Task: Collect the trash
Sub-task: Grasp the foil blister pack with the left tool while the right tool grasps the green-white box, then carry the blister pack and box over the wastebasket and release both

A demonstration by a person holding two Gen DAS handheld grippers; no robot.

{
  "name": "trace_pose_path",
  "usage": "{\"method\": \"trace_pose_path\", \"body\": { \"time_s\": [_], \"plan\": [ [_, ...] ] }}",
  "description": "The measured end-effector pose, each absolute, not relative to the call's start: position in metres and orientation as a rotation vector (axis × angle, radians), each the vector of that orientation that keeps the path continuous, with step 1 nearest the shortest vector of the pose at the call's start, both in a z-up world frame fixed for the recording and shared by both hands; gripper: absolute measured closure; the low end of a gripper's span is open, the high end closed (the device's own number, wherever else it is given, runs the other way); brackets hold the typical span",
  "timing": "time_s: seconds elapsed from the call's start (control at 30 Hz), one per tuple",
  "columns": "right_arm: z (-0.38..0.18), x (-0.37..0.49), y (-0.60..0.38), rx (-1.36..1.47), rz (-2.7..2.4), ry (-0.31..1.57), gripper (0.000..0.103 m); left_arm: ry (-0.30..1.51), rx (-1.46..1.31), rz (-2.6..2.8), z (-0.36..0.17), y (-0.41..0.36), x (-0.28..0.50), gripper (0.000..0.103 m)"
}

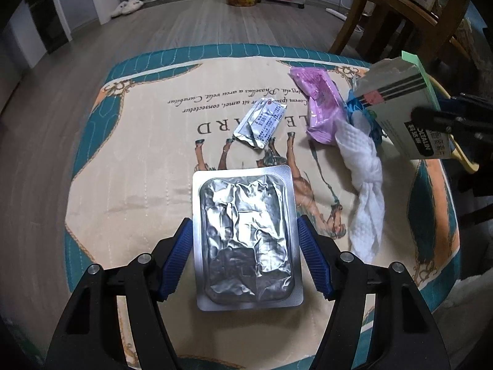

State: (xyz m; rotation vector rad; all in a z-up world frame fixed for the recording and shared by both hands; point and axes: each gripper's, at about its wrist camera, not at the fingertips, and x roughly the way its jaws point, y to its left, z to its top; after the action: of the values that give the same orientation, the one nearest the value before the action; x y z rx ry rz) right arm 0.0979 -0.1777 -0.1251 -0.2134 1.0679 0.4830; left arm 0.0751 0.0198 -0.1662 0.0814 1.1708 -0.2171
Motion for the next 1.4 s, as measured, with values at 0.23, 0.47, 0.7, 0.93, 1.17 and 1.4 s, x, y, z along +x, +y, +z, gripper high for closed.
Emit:
{"method": "trace_pose_path", "body": {
  "time_s": [0.23,0.47,0.7,0.93,1.17,1.4],
  "plan": [
    [-0.103,0.100,-0.191,-0.113,0.451,1.037,0.084,1.091,0.027,-0.249,-0.140,0.018,0.077,0.034],
    [-0.060,0.100,-0.225,0.020,0.408,0.977,0.084,1.016,0.060,-0.270,-0.114,-0.007,0.080,0.034],
    [-0.020,0.097,-0.286,0.098,0.317,0.896,0.084,0.930,0.095,-0.345,-0.084,-0.056,0.089,0.034],
    [-0.003,0.097,-0.378,0.150,0.155,0.839,0.084,0.853,0.135,-0.506,-0.046,-0.140,0.107,0.034],
    [-0.027,0.098,-0.468,0.163,-0.028,0.873,0.084,0.742,0.295,-0.704,-0.014,-0.232,0.122,0.034],
    [-0.077,0.103,-0.520,0.317,-0.088,0.977,0.084,0.832,0.269,-0.803,-0.073,-0.291,0.130,0.034]
  ]
}}
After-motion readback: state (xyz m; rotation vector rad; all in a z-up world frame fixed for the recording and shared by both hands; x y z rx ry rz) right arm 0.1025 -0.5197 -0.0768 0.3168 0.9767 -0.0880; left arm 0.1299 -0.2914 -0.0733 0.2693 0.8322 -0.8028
